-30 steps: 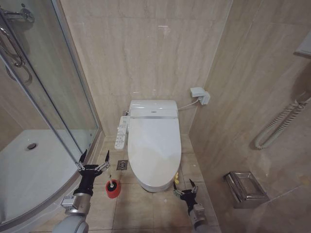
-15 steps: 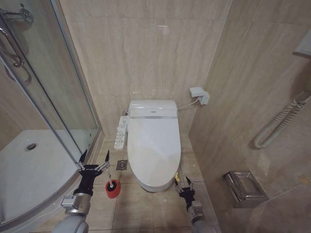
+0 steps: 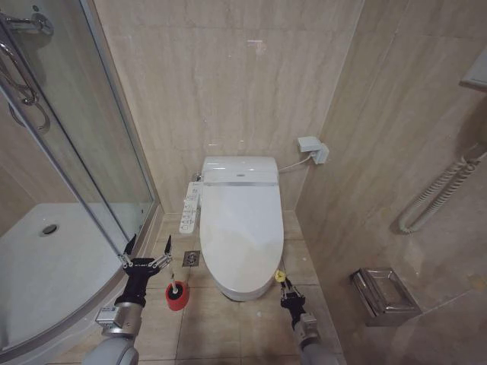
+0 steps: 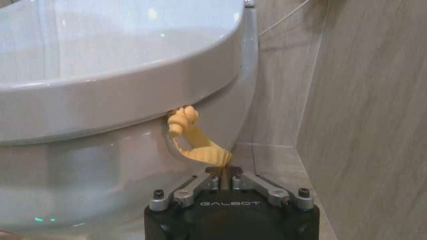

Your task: Open the toilet lid, clean the toilet bowl with a toilet brush, close the toilet lid, and flush.

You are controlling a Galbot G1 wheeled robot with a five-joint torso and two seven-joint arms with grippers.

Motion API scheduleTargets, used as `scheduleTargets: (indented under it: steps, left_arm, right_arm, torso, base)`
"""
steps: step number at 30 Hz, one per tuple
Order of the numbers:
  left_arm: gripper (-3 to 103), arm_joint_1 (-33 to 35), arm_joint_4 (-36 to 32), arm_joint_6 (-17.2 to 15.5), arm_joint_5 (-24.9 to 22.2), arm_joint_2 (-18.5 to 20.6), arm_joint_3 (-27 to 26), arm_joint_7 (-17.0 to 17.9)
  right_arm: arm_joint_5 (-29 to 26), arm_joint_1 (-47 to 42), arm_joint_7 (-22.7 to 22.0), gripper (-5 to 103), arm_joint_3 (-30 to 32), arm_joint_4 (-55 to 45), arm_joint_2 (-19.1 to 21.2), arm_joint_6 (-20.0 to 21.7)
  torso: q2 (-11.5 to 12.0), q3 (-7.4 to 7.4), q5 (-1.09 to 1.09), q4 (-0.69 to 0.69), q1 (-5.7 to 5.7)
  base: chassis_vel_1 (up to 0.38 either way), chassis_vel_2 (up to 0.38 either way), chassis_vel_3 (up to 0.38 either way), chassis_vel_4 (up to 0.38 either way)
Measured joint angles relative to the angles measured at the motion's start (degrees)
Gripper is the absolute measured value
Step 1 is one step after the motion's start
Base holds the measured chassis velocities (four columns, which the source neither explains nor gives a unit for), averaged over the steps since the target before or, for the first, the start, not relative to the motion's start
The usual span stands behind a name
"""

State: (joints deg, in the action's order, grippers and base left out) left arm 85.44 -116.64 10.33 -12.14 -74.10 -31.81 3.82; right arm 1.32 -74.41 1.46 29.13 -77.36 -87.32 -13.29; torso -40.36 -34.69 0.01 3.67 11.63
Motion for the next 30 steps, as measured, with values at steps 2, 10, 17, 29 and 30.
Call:
scheduleTargets:
  steps: [2, 10, 17, 29, 30]
  left_arm:
    - [100, 0.0, 0.0, 0.0, 0.0, 0.0, 0.0, 0.0]
    - [100, 0.0, 0.0, 0.0, 0.0, 0.0, 0.0, 0.0]
    - [100, 0.0, 0.0, 0.0, 0.0, 0.0, 0.0, 0.0]
    - [100, 0.0, 0.0, 0.0, 0.0, 0.0, 0.0, 0.0]
    - [100, 0.0, 0.0, 0.0, 0.0, 0.0, 0.0, 0.0]
  right_arm:
    - [0.0, -0.1, 0.0, 20, 0.1, -0.1, 0.0, -0.1]
    - [-1.6, -1.7, 0.0, 1, 0.7, -3.1, 0.4, -0.4]
    - [-5.4, -3.7, 0.0, 0, 2.2, -8.7, 1.4, -0.2]
    - [-9.8, -5.0, -0.7, 0, 2.5, -14.8, 1.8, 1.1]
    - [-10.5, -5.1, -0.9, 0, 2.5, -15.7, 1.8, 1.5]
  torso:
    - [0.0, 0.00, 0.00, 0.00, 0.00]
    - [0.0, 0.00, 0.00, 0.00, 0.00]
    - [0.0, 0.00, 0.00, -0.01, 0.00]
    - [0.0, 0.00, -0.01, 0.02, 0.00]
    - [0.0, 0.00, -0.01, 0.00, 0.00]
  base:
    - [0.000, 0.000, 0.000, 0.000]
    - [0.000, 0.000, 0.000, 0.000]
    - [0.000, 0.000, 0.000, 0.000]
    - [0.000, 0.000, 0.000, 0.000]
    - [0.000, 0.000, 0.000, 0.000]
